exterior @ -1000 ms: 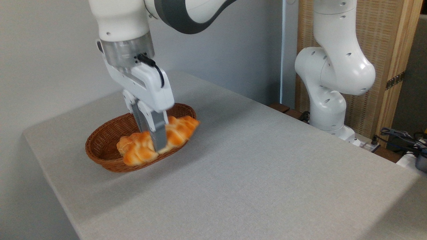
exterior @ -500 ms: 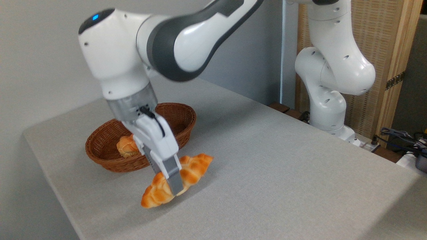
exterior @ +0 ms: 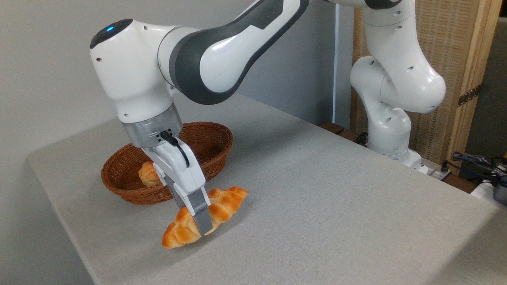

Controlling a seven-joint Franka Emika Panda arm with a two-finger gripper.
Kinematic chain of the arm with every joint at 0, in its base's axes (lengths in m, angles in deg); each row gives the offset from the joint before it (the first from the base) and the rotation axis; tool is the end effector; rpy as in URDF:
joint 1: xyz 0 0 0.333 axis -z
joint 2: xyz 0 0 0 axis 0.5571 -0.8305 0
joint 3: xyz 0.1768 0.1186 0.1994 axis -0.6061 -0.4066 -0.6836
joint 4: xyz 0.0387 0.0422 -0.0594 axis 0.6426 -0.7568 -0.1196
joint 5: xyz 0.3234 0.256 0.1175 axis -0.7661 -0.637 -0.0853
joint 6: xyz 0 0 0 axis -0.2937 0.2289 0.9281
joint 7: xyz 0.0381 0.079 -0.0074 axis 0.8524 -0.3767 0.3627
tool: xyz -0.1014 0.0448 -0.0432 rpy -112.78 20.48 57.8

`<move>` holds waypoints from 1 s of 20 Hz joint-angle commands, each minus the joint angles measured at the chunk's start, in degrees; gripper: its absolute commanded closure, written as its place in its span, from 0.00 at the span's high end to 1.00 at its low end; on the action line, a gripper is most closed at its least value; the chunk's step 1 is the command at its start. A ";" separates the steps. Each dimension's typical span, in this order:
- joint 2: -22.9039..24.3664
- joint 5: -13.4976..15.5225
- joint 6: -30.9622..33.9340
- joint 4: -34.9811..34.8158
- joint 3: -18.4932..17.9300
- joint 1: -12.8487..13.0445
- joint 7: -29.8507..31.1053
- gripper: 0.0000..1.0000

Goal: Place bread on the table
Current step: 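Lower the braided bread onto the table and open the gripper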

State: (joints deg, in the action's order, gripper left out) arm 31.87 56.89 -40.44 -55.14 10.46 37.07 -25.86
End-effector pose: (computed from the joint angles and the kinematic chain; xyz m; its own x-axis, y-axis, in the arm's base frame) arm 0.6573 -0.0401 0.4110 0.6610 -0.7421 -0.1116 -0.7468 -0.6651 -0.0003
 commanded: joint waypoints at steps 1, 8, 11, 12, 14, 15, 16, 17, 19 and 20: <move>0.68 -0.66 0.02 0.03 1.26 0.04 1.13 1.00; 0.94 -0.66 0.11 0.38 2.22 -0.22 1.83 1.00; 0.94 -0.66 0.11 0.47 2.40 -0.22 3.24 1.00; 0.94 -0.66 0.11 0.56 2.49 -0.22 3.67 1.00; 1.38 -0.40 0.19 0.73 2.32 -0.31 4.29 1.00; 2.51 -0.04 0.54 1.43 2.32 -0.75 4.82 1.00; 3.83 0.92 0.89 1.61 2.49 -1.88 5.43 1.00; 5.58 3.28 1.07 1.61 3.19 -3.29 5.78 1.00; 8.66 7.94 3.60 1.53 7.83 -9.50 5.88 1.00; 9.98 9.26 6.06 1.61 10.29 -12.59 5.79 1.00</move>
State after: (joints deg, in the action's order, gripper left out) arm 36.34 61.31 -39.39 -52.62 14.38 33.08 -20.62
